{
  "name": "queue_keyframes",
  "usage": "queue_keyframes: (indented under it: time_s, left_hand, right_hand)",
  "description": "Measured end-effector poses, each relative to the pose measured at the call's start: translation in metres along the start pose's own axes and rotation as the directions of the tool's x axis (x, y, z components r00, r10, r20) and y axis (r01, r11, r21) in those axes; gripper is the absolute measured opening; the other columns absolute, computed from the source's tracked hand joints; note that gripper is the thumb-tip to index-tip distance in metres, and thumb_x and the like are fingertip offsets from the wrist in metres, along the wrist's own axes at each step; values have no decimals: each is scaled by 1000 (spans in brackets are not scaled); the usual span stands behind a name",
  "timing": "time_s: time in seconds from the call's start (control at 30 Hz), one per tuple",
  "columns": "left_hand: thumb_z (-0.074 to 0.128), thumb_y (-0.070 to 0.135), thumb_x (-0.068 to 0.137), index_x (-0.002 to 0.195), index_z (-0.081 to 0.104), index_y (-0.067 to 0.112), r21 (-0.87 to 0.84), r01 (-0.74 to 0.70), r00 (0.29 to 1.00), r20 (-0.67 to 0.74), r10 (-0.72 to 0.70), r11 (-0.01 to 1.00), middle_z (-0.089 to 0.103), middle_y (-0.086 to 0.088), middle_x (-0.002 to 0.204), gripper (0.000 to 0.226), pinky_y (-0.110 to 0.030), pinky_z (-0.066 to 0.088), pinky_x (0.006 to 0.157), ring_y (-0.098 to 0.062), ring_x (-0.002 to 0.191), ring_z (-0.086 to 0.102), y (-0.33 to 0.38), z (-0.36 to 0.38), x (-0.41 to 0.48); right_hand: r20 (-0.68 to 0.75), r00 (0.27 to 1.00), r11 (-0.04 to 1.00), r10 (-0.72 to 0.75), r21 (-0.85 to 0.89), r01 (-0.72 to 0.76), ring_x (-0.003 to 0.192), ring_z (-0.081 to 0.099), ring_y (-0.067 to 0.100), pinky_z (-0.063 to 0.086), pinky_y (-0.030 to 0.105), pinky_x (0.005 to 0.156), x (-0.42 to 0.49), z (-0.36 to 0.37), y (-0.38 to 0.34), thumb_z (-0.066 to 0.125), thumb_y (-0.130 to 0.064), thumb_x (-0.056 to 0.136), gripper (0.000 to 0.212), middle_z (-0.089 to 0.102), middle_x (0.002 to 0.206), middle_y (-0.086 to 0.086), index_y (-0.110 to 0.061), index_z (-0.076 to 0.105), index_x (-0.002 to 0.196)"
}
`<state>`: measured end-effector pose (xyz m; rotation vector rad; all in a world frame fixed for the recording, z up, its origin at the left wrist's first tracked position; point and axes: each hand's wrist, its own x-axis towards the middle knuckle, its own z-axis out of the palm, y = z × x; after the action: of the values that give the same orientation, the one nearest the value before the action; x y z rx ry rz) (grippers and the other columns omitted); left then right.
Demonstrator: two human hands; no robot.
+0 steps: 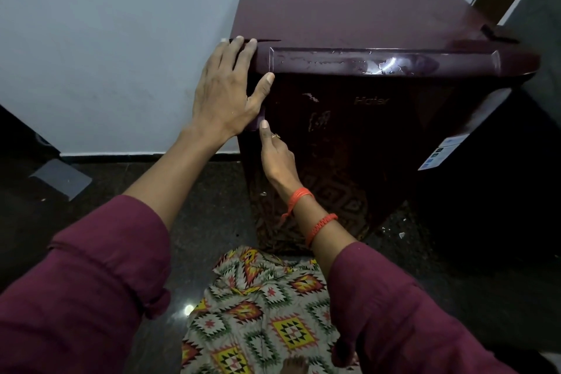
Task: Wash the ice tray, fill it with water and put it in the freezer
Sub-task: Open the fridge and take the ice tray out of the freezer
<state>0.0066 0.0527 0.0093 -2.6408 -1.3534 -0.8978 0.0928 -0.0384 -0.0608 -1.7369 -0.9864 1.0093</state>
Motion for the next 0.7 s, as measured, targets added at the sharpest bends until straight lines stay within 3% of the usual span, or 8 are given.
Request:
queue_keyframes:
  time_s: [0.27,0.43,0.7]
  left_hand:
    - [36,57,101,154,38,12,7,-19,999,-28,20,1000,39,-12,157,69,-44,30,120,-30,148,28,2,-4,-7]
    - [39,55,102,150,42,11,-9,-46,996,-76,45,999,47,-10,148,66,-43,38,115,-28,142,37,12,-11,-27]
    - [39,55,102,147,48,9,-18,-56,989,-139,53,998,54,-12,136,65,-38,45,98,-29,123,46,51,-37,-89]
  right_hand:
    - [-10,999,999,-39,-33,39,139,43,31,32,35,108,-10,-3,1,20,-61,104,66,56,143,8,-20,53,144]
    - [-37,997,997,-68,-43,66,115,58,27,40,36,93,-41,-10,17,25,-62,103,60,64,101,-4,-22,69,112]
    - [-52,994,990,-100,-106,94,89,63,18,46,43,83,-111,-32,51,24,-69,99,69,66,81,-3,-14,65,91]
